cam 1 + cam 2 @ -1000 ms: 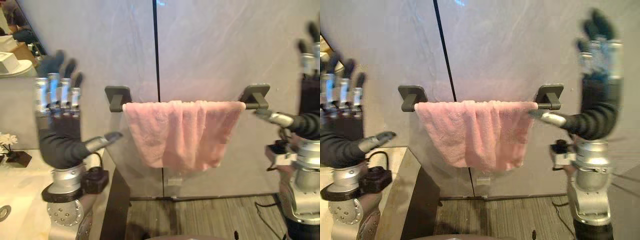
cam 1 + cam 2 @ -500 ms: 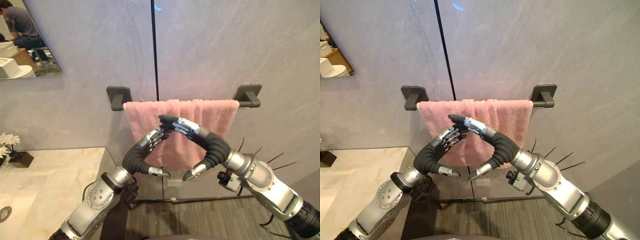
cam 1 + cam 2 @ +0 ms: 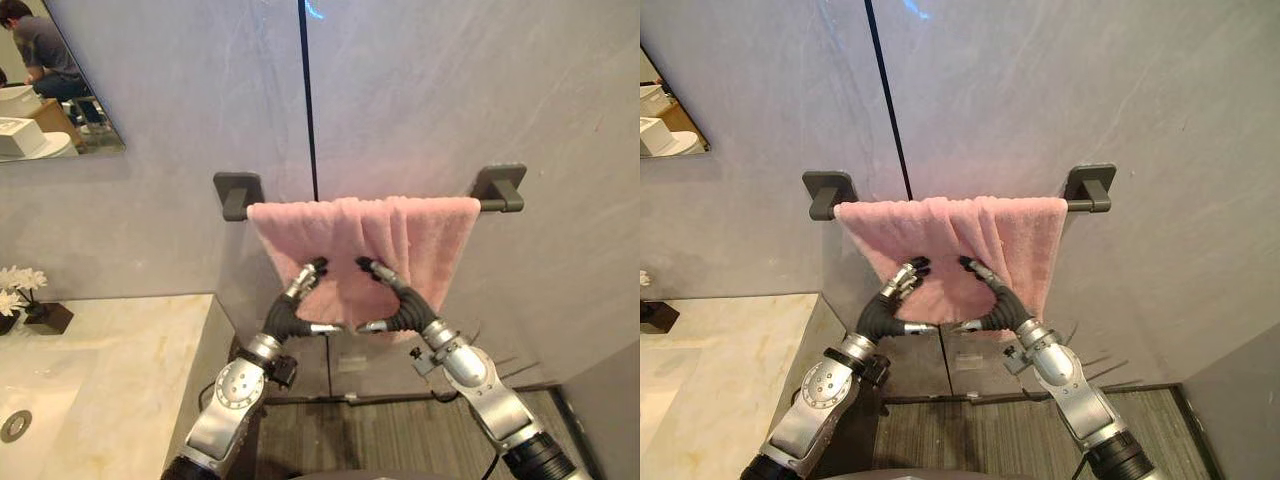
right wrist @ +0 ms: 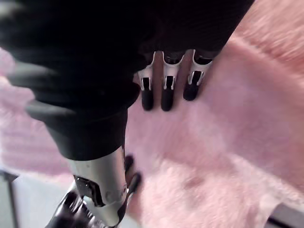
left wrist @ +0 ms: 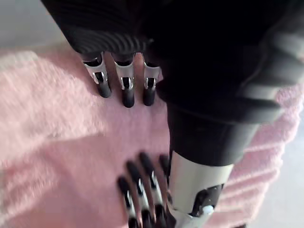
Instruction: Organize washtable
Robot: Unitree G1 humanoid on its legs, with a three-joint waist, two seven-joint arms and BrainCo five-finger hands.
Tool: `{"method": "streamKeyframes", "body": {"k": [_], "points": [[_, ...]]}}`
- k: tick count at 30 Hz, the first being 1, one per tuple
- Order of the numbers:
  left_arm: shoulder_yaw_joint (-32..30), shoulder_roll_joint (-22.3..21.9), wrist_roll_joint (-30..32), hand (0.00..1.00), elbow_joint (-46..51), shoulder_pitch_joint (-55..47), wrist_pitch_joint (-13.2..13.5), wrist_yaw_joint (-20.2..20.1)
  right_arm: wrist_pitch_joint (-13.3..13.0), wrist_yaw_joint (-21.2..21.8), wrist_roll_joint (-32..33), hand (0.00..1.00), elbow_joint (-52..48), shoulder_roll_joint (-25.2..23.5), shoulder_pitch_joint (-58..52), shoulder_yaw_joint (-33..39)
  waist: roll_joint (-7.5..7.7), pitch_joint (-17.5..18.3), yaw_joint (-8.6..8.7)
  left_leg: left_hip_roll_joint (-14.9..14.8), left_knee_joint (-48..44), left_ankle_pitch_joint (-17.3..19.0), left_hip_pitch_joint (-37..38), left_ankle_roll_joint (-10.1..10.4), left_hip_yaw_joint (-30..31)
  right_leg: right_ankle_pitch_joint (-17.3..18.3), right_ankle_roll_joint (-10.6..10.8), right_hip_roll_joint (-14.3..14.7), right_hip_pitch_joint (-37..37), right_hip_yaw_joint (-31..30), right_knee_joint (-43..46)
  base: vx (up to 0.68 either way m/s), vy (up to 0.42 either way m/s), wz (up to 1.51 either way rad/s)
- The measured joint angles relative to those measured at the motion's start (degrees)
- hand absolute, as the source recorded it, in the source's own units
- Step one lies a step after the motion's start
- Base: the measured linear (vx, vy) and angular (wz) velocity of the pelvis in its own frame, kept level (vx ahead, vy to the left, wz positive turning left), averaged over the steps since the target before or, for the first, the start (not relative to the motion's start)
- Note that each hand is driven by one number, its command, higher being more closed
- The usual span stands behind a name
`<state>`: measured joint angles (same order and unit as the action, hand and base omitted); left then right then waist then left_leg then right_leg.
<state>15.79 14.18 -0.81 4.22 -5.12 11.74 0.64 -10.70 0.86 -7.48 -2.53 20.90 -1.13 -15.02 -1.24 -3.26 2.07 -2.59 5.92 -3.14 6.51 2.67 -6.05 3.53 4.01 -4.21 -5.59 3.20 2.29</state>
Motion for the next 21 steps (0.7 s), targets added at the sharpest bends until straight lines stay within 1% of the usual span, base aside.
{"method": "streamKeyframes", "body": {"k": [1, 3, 8, 13, 16, 21], "points": [[-1.72, -1.06, 3.12, 0.00, -0.46, -0.25, 0.00, 1.69, 0.01, -1.24, -0.44, 0.00, -0.02, -1.18, -1.34, 2.29, 0.01, 0.00, 0.13, -0.02, 0.00, 0.00, -0.02, 0.00, -0.01, -0.01, 0.00, 0.03, 0.00, 0.00, -0.10, 0.00, 0.000, 0.00], [-3.93, -2.41, 4.95, 0.00, -0.66, -0.67, 0.01, 3.31, 0.00, -2.24, -0.49, 0.00, -0.27, -3.04, -2.91, 5.69, 0.05, -0.02, 0.18, -0.06, -0.01, 0.00, -0.06, 0.00, -0.02, -0.05, -0.03, 0.07, -0.03, 0.02, -0.28, 0.00, 0.000, 0.00], [-9.60, -4.61, 6.10, 0.00, -2.05, -2.98, -0.07, 5.76, -0.02, -3.50, -0.34, 0.00, -2.34, -6.76, -7.06, 12.34, 0.33, -0.20, 0.27, -0.14, -0.01, 0.05, -0.25, 0.04, -0.04, -0.06, -0.05, 0.13, -0.01, 0.07, -0.61, 0.00, 0.000, 0.00], [-14.06, -5.66, 6.08, 0.00, -2.05, -6.23, -0.19, 6.81, -0.03, -3.72, 0.24, 0.00, -3.96, -9.85, -10.48, 17.30, 1.47, -0.82, 0.24, -0.21, 0.00, 0.23, -0.83, 0.09, -0.16, -0.20, 0.03, 0.18, 0.18, 0.04, -1.62, 0.00, 0.000, 0.00], [-15.72, -6.82, 6.07, 0.00, -2.02, -8.03, -0.20, 7.12, -0.08, -3.70, 0.22, 0.00, -6.46, -11.60, -13.12, 19.24, 1.58, -0.83, 0.20, -0.18, -0.03, 0.29, -1.54, 0.10, -0.31, -0.31, 0.09, 0.09, 0.93, -0.07, -1.56, 0.00, 0.000, 0.00], [-16.76, -7.99, 6.06, 0.00, -2.03, -10.81, -0.22, 7.07, -0.01, -3.82, -0.66, 0.00, -6.69, -12.60, -16.41, 22.78, 1.77, -0.85, 0.20, -0.13, -0.35, 0.40, -1.75, 0.21, -0.31, -0.44, 0.09, 0.09, 0.92, 0.05, -1.86, 0.03, -0.003, 0.00]]}}
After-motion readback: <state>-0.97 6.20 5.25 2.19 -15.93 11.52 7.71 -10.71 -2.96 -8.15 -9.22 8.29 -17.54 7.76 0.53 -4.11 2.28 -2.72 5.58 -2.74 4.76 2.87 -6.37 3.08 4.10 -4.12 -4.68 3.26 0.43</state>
